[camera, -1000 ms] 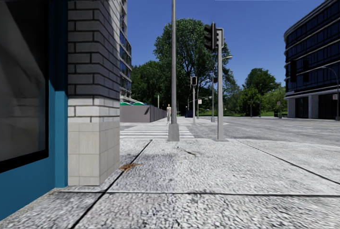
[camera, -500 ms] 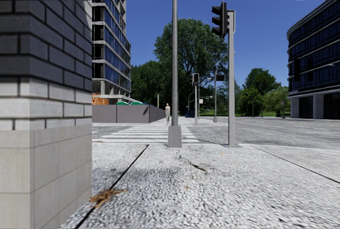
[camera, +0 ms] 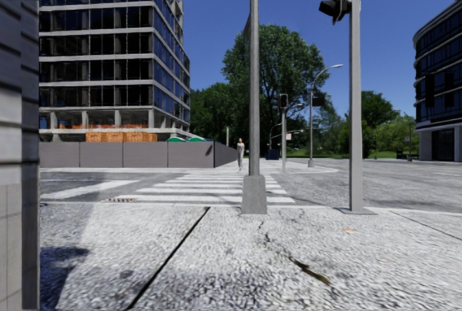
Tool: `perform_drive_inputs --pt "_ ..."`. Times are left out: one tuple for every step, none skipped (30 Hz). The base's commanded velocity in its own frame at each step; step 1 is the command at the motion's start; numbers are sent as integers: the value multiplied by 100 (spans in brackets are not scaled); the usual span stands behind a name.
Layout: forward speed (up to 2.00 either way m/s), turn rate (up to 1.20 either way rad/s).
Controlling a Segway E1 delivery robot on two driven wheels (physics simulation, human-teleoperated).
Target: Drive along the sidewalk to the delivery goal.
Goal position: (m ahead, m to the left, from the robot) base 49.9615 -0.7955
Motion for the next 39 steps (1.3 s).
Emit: perform_drive_inputs --pt "200 22" --pt "200 22" --pt "200 22" --pt "200 22" --pt "200 22" --pt "200 22" --pt "200 22" --pt "200 22" --pt "200 22" --pt "200 22" --pt "200 22" --pt "200 22" --pt "200 22" --pt "200 22" --pt "200 22" --pt "200 22" --pt "200 22" --pt "200 22" --pt "200 22" --pt "200 25" --pt "200 26" --pt "200 26" --pt "200 28" --pt "200 29" --pt "200 34" --pt "200 34" --pt "200 36" --pt "200 37" --pt "200 37" --pt "200 37" --pt "200 39" --pt "200 44" --pt "200 44" --pt "200 53" --pt "199 57" --pt "177 58" --pt "177 58" --pt "158 58" --pt "141 58"
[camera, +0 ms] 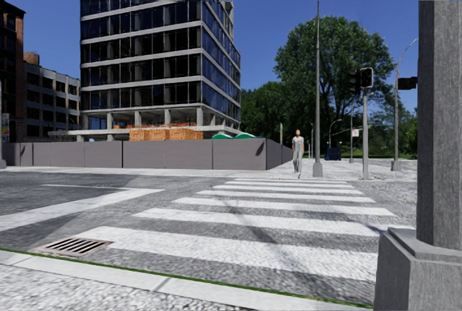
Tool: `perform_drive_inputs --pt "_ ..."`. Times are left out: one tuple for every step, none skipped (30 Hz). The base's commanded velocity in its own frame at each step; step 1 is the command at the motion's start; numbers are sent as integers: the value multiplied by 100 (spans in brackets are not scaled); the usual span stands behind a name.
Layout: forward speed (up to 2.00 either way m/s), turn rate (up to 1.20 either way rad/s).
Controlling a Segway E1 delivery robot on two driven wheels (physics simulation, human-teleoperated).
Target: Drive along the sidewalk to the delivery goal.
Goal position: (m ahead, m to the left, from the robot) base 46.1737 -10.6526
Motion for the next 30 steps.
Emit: perform_drive_inputs --pt "134 58" --pt "134 58" --pt "132 57" --pt "131 36" --pt "131 18" --pt "131 18" --pt "131 11" --pt "131 0" --pt "131 0" --pt "131 0" --pt "131 0" --pt "131 0" --pt "131 0" --pt "131 0" --pt "131 0" --pt "131 0" --pt "131 0" --pt "138 0" --pt "146 0" --pt "153 0" --pt "153 0" --pt "156 0" --pt "157 0" --pt "157 0" --pt "158 0" --pt "158 0" --pt "158 0" --pt "158 0" --pt "158 0" --pt "158 0"
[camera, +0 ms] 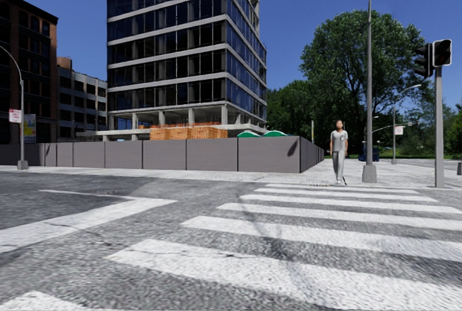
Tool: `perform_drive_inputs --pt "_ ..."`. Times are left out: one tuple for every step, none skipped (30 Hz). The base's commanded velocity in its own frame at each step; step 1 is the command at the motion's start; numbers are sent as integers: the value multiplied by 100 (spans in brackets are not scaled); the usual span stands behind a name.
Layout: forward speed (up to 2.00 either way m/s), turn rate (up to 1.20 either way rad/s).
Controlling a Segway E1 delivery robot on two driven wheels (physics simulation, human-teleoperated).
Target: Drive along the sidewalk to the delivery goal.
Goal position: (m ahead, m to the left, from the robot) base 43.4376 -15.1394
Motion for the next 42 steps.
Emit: perform_drive_inputs --pt "158 0" --pt "158 0" --pt "158 0" --pt "158 0" --pt "158 0" --pt "158 0" --pt "160 0" --pt "170 0" --pt "170 0" --pt "176 0" --pt "178 0" --pt "179 0" --pt "179 0" --pt "179 0" --pt "180 0" --pt "187 0" --pt "187 0" --pt "192 0" --pt "192 0" --pt "192 0" --pt "192 0" --pt "190 0" --pt "188 -2" --pt "188 -2" --pt "185 -17" --pt "181 -34" --pt "177 -44" --pt "174 -46" --pt "174 -46" --pt "173 -46" --pt "173 -47" --pt "173 -47" --pt "172 -47" --pt "171 -47" --pt "170 -47" --pt "170 -47" --pt "166 -47" --pt "162 -47" --pt "160 -47" --pt "160 -47" --pt "160 -47" --pt "159 -1"
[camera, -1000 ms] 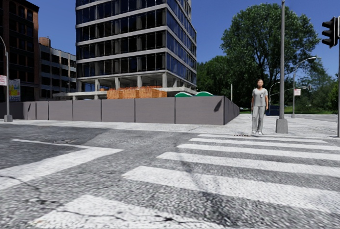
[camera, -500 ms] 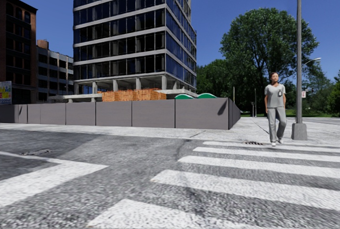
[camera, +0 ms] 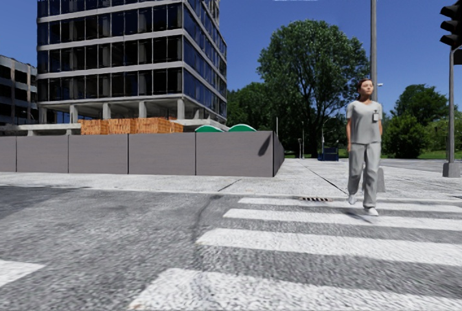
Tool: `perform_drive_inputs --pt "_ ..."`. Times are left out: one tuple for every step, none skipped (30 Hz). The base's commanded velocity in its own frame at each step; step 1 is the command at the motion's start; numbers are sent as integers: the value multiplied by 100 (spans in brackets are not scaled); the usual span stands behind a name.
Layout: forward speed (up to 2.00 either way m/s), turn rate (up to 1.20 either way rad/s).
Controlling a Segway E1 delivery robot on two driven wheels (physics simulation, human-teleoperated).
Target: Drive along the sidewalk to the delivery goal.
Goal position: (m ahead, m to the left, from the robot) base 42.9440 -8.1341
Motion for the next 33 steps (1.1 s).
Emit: perform_drive_inputs --pt "159 -1" --pt "159 0" --pt "159 0" --pt "159 0" --pt "159 0" --pt "159 0" --pt "159 0" --pt "159 0" --pt "159 0" --pt "159 0" --pt "159 0" --pt "159 0" --pt "159 0" --pt "159 0" --pt "159 0" --pt "159 0" --pt "159 0" --pt "159 0" --pt "159 -37" --pt "159 -37" --pt "158 -47" --pt "157 -51" --pt "157 -51" --pt "157 -51" --pt "157 -51" --pt "157 -51" --pt "157 -51" --pt "157 -51" --pt "157 -51" --pt "157 -51" --pt "157 -51" --pt "157 -51" --pt "157 -51"
